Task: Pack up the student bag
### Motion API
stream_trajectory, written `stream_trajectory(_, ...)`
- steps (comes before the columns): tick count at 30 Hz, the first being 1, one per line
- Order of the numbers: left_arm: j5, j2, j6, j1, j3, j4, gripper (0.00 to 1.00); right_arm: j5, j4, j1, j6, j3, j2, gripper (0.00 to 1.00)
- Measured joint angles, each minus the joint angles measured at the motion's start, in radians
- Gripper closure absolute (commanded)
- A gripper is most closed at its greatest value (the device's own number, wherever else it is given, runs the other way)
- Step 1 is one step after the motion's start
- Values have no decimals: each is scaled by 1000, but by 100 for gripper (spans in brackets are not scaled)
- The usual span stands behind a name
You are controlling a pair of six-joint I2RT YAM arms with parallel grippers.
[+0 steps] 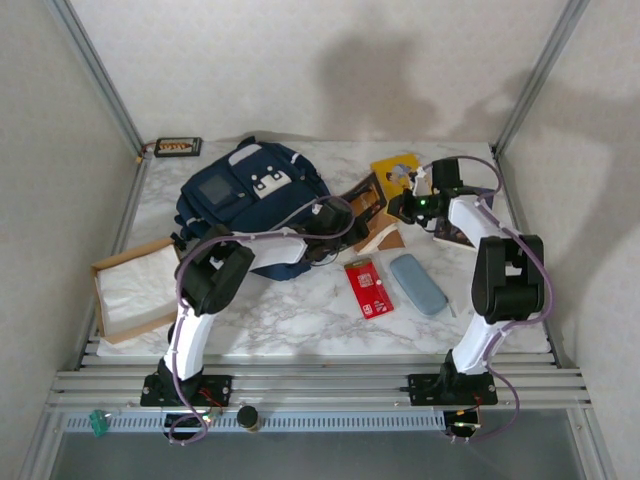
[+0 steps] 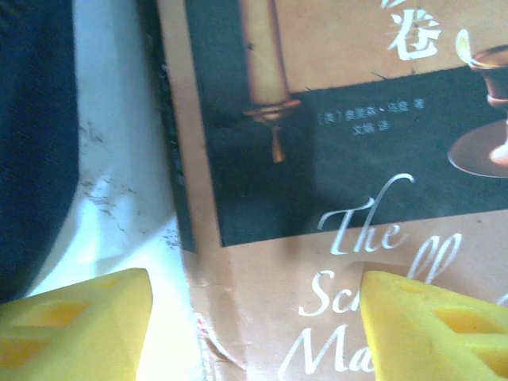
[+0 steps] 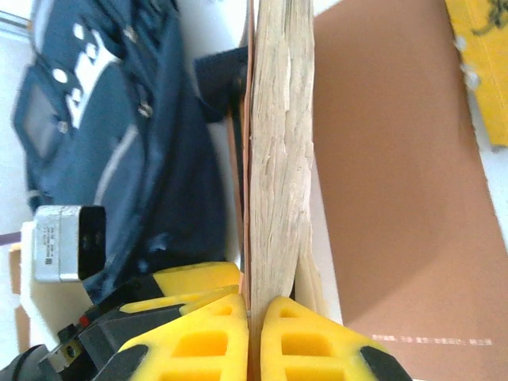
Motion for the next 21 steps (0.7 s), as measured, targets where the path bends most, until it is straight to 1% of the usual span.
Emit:
stream_trajectory(2, 11, -78, -1, 25, -58, 14, 21, 0, 2, 0, 28, 9, -48, 100)
stream_trajectory(6, 42, -286, -11, 87, -188, 53, 13, -20, -3, -27, 84, 47, -156, 100)
stream_trajectory(10, 91, -445, -16, 140, -256, 83, 2, -19, 7, -48, 138, 82, -257, 100)
stream_trajectory(11, 107, -466, -13, 146, -263, 92, 1, -26, 11, -48, 151, 86, -276, 100)
stream_trajectory(14, 169, -509, 4, 150, -274, 124, 1, -71, 11, -30, 177, 113, -310, 100)
stream_trajectory(17, 240, -517, 18, 152, -276, 152, 1, -108, 12, 16, 188, 115, -325, 100)
stream_trajectory(21, 314, -517, 22, 162, -279, 177, 1, -189, 20, 74, 219, 100, -335, 100)
